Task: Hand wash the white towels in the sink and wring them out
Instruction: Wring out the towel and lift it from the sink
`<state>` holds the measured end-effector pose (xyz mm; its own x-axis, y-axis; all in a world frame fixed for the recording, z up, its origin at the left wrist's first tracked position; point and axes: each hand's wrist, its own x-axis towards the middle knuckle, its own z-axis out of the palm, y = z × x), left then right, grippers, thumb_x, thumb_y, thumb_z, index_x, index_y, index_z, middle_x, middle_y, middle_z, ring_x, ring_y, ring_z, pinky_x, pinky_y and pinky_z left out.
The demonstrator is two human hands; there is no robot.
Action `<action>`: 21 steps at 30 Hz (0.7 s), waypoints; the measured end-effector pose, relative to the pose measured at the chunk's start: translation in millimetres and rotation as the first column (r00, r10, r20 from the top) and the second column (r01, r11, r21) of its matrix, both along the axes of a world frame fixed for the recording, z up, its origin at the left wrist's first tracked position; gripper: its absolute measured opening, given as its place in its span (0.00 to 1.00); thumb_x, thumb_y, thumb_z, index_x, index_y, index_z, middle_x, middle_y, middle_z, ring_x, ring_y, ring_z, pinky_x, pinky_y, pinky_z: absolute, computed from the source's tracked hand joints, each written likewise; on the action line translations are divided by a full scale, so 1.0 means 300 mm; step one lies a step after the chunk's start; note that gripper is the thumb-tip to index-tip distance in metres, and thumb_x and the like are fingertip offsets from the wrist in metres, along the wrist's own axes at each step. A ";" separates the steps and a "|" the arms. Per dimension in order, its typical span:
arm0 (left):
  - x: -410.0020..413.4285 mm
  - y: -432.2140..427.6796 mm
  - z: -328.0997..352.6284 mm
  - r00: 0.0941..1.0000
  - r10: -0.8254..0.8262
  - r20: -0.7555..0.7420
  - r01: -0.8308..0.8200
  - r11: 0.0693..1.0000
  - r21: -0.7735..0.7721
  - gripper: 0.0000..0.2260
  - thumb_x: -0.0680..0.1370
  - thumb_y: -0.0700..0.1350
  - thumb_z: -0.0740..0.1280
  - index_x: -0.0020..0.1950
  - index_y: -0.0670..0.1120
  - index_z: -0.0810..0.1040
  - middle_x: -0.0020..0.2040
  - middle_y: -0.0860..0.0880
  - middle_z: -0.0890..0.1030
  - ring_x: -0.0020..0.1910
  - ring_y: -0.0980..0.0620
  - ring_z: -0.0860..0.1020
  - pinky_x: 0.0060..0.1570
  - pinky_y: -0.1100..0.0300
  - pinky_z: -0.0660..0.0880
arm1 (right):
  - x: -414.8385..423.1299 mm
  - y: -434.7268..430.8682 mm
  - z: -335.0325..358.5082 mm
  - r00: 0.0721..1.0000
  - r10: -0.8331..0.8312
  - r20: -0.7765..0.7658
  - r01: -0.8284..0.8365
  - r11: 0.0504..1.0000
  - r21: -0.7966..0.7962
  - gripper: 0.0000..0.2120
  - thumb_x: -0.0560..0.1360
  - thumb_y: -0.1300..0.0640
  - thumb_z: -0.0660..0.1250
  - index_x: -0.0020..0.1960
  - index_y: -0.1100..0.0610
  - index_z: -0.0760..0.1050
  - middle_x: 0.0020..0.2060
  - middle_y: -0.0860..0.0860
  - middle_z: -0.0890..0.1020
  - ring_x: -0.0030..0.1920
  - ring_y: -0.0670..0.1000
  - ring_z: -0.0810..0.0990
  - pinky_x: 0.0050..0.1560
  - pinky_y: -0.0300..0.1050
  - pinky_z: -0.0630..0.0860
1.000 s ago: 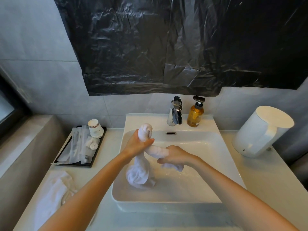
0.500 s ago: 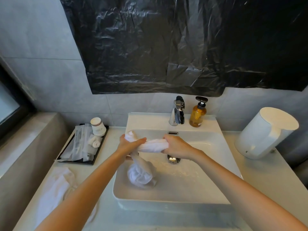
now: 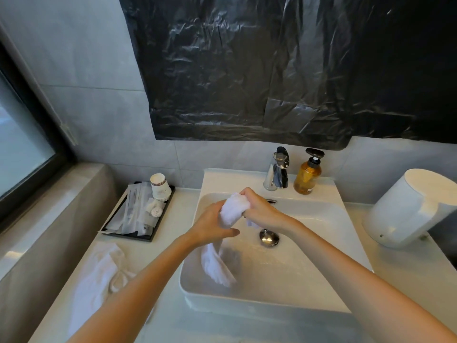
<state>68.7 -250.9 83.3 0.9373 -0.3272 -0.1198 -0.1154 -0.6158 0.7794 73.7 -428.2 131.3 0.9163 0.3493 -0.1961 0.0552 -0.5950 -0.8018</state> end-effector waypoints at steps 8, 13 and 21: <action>0.052 -0.082 0.019 0.992 0.121 -0.032 -0.123 0.990 -0.061 0.09 0.72 0.42 0.74 0.48 0.42 0.78 0.39 0.49 0.80 0.39 0.52 0.76 0.41 0.60 0.74 | 0.000 -0.143 -0.048 0.970 -0.241 -0.036 0.229 0.953 -0.198 0.22 0.73 0.51 0.66 0.66 0.49 0.67 0.64 0.54 0.66 0.66 0.57 0.64 0.63 0.52 0.65; 0.052 -0.176 0.064 0.996 0.067 -0.064 -0.073 0.992 -0.102 0.14 0.69 0.38 0.75 0.49 0.44 0.74 0.41 0.50 0.77 0.41 0.52 0.74 0.39 0.61 0.72 | -0.046 -0.194 -0.108 0.995 -0.096 0.015 0.097 0.956 -0.276 0.21 0.70 0.50 0.73 0.60 0.53 0.74 0.56 0.50 0.72 0.57 0.52 0.71 0.55 0.48 0.72; 0.063 -0.231 0.088 0.997 -0.067 -0.036 0.069 0.994 0.080 0.30 0.68 0.41 0.77 0.65 0.43 0.65 0.55 0.48 0.71 0.51 0.50 0.72 0.46 0.58 0.72 | -0.035 -0.209 -0.052 0.966 -0.238 -0.099 0.242 0.970 0.030 0.19 0.73 0.65 0.68 0.63 0.55 0.73 0.58 0.54 0.77 0.58 0.55 0.77 0.56 0.52 0.80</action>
<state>87.7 -320.1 109.7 0.9084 -0.3779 -0.1791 -0.1340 -0.6687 0.7313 63.1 -491.0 115.6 0.9524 0.1316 -0.2748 -0.1613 -0.5476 -0.8211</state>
